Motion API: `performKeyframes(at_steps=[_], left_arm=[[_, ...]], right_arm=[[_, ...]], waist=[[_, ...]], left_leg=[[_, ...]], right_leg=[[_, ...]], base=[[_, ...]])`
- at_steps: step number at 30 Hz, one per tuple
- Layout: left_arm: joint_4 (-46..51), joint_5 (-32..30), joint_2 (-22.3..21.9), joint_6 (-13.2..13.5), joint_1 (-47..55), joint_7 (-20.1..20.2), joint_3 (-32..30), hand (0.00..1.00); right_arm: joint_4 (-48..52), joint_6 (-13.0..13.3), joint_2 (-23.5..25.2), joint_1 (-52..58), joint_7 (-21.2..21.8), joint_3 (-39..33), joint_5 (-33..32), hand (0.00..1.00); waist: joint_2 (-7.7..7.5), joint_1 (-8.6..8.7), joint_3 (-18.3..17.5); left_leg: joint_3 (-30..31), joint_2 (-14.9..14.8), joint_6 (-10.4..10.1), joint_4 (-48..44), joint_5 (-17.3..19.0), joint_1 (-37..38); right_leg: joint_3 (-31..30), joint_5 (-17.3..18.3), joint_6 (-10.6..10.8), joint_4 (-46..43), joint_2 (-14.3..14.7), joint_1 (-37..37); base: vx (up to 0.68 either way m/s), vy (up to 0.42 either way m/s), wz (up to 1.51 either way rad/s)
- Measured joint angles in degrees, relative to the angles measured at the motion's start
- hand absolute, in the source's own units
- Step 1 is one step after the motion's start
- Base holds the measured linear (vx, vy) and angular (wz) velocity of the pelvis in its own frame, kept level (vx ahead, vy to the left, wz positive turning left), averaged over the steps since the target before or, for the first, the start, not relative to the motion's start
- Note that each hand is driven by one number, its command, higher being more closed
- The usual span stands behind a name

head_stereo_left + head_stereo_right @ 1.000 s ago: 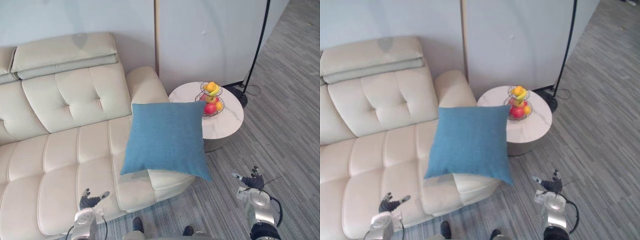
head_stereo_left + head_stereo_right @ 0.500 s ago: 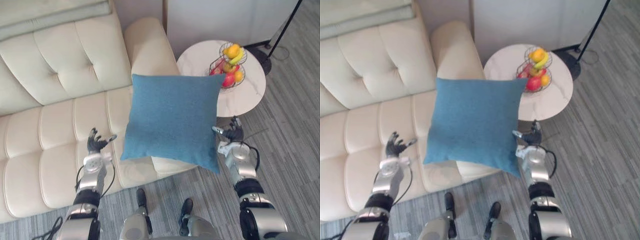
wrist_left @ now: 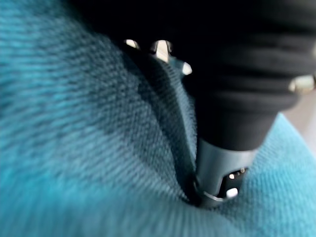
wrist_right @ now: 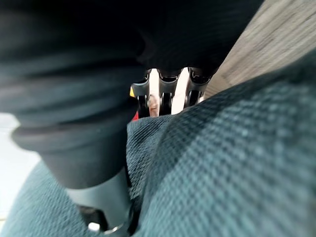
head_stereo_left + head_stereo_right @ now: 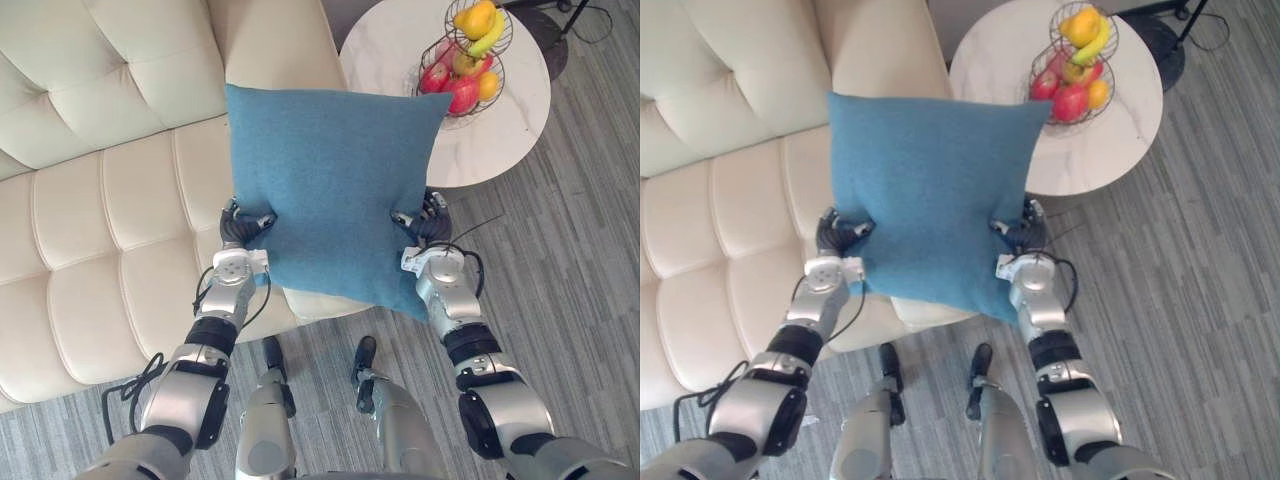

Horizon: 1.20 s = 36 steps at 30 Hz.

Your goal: Pick up cushions and gather them together orderly.

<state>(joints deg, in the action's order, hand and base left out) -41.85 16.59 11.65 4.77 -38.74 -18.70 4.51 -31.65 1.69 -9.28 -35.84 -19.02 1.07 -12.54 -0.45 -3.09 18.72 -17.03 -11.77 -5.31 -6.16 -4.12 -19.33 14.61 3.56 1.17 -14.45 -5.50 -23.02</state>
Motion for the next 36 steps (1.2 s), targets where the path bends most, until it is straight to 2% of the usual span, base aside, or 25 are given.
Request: performKeyframes(at_steps=[6, 10, 20, 21, 25, 29, 31, 34, 36], left_arm=[[4.8, 2.6, 0.1, 0.0, 0.2, -0.2, 1.7, 1.0], [11.4, 3.0, 0.0, 0.1, 2.6, -0.3, 2.4, 1.0], [30.3, 3.8, -3.1, 0.2, 23.4, -1.2, 6.6, 1.0], [32.0, 3.8, -3.5, 0.3, 26.2, -1.1, 6.9, 1.0], [33.2, 3.8, -3.5, 0.8, 32.8, 0.2, 7.5, 1.0], [40.1, 3.8, -4.0, 1.0, 42.9, 1.8, 7.3, 1.0], [42.2, 3.8, -4.1, 1.0, 45.4, 2.4, 6.6, 1.0], [46.7, 3.9, -4.6, 1.8, 50.1, 2.9, 5.6, 1.0], [47.6, 4.1, -5.1, 2.2, 50.9, 3.1, 5.2, 1.0]], right_arm=[[4.3, 0.8, -0.1, 1.3, -0.4, -0.3, -3.2, 1.0], [8.9, 1.4, 0.3, 4.9, -0.4, -0.1, -3.8, 1.0], [23.1, 1.8, 0.8, 24.8, 0.4, 1.9, -2.7, 1.0], [24.5, 1.9, 0.9, 27.2, 0.8, 1.9, -1.6, 1.0], [24.7, 2.0, 2.5, 32.1, 2.6, 2.0, 0.7, 1.0], [28.1, 2.0, 2.8, 38.7, 4.4, 3.7, 3.9, 1.0], [29.5, 2.1, 3.2, 39.9, 5.1, 3.9, 4.8, 1.0], [32.3, 3.0, 4.5, 42.3, 5.8, 4.8, 5.8, 1.0], [33.1, 3.3, 4.5, 42.7, 6.0, 5.3, 5.8, 1.0]], waist=[[-0.02, -0.04, 0.0], [-0.02, -0.2, 0.0], [-0.08, -0.02, -0.6], [-0.03, -0.03, -0.8], [-0.05, 0.19, -3.5], [0.07, 0.44, -8.0], [0.09, 0.44, -8.4], [0.12, 0.24, -11.4], [0.16, 0.23, -11.5]], left_leg=[[-0.4, 0.9, 0.0, 0.1, 0.0, -0.6], [-0.5, 0.8, 0.0, 0.1, 0.0, -0.3], [-1.1, 1.5, -0.1, 4.8, 0.0, 8.6], [-1.1, 1.5, -0.6, 5.7, 0.3, 10.2], [-0.6, 2.1, -0.9, 6.5, 0.2, 12.8], [0.2, 3.2, -0.8, 8.1, 0.3, 15.1], [0.3, 3.4, -0.8, 8.3, 0.3, 16.8], [0.5, 3.6, -0.5, 8.5, 0.5, 18.7], [0.6, 3.6, -0.4, 8.5, 0.6, 19.5]], right_leg=[[0.0, -0.5, -0.4, 0.9, -1.0, -0.1], [-0.1, -0.9, -0.6, 1.0, -1.0, 0.1], [0.2, -0.9, -0.6, 3.7, -0.3, 7.9], [0.4, -0.8, -0.5, 3.8, -0.1, 9.3], [0.4, -0.5, -0.1, 3.8, -0.4, 11.7], [0.5, -0.2, 0.6, 5.1, -0.7, 14.2], [0.5, -0.6, 1.0, 6.1, -0.8, 16.3], [0.7, -1.9, 1.3, 9.4, -0.5, 19.6], [0.8, -2.3, 1.4, 10.3, -0.4, 20.9]], base=[[-0.04, 0.037, 0.04], [-0.05, 0.006, -0.03], [-0.04, 0.013, 0.0], [-0.04, 0.032, 0.1], [-0.01, 0.041, 0.09], [0.03, 0.041, 0.07], [0.04, 0.034, 0.03], [0.05, 0.031, 0.03], [-0.01, 0.007, 0.02]])
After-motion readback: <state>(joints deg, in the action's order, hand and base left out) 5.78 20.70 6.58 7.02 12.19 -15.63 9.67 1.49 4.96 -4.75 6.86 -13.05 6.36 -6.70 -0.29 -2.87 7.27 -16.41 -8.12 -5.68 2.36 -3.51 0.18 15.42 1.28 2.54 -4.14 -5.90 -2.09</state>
